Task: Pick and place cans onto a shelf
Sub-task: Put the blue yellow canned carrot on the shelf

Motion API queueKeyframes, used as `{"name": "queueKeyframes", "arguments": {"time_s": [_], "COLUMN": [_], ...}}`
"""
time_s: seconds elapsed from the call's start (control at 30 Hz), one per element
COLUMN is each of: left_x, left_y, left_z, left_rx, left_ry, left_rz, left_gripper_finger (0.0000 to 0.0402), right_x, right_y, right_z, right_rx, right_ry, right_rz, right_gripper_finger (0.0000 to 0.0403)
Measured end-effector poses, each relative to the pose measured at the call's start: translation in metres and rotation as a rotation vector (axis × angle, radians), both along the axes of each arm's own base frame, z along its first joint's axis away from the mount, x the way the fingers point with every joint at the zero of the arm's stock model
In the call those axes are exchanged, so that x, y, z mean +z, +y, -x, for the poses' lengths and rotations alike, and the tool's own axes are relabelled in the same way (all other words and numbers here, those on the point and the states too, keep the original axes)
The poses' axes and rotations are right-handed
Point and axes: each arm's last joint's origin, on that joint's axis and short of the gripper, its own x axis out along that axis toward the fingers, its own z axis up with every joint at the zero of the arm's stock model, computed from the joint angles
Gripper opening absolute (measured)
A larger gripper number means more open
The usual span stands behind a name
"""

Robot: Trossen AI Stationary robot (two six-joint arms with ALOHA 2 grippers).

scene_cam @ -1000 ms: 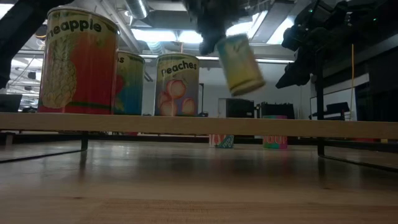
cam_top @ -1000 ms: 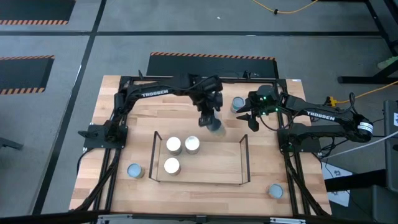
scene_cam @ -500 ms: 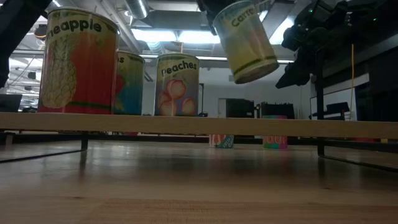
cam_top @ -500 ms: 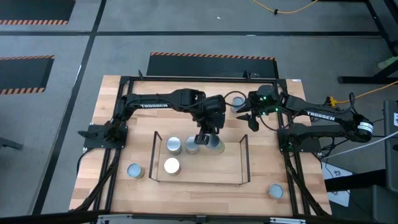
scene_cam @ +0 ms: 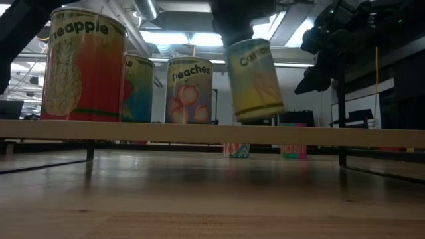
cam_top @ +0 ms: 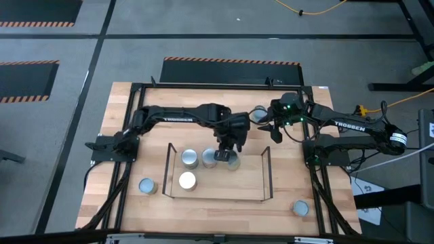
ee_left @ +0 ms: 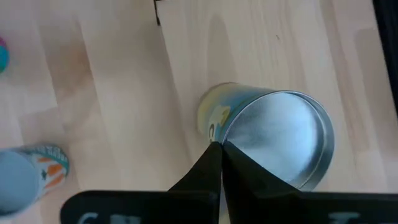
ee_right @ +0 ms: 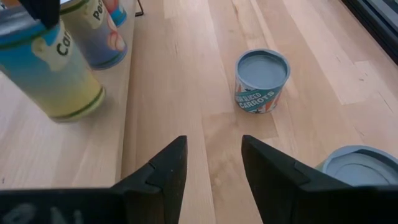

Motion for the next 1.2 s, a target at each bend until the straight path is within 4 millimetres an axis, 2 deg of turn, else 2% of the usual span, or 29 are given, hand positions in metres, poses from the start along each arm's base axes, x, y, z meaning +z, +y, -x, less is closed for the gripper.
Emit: {"name": "queueKeyframes", "arguments": {"time_s": [0.27, 0.63, 1.2], "left_x": [-0.0094, -0.0099, -0.0089], "left_y": [0.0005, 0.0008, 0.0010], "left_z": [-0.0039, -0.0043, -0.0058], "left_rx": [0.004, 0.007, 0.007], "left_ry": [0.023, 0.023, 0.004], "left_rz": [-0.020, -0.028, -0.030], "left_gripper_finger": [0.0000, 0.0001, 0.0039], "right_x": [0.0001, 0.0001, 0.0000], "right_y": [0.0000, 0.0000, 0.0000], "right_z": [-0.0001, 0.0000, 0.0000], "right_rx": [0.000, 0.000, 0.000], "right_ry": [-0.001, -0.001, 0.000], "right_rz": [0.000, 0.000, 0.000], "right_gripper_finger": [0.0158, 0.0158, 0.0158]}}
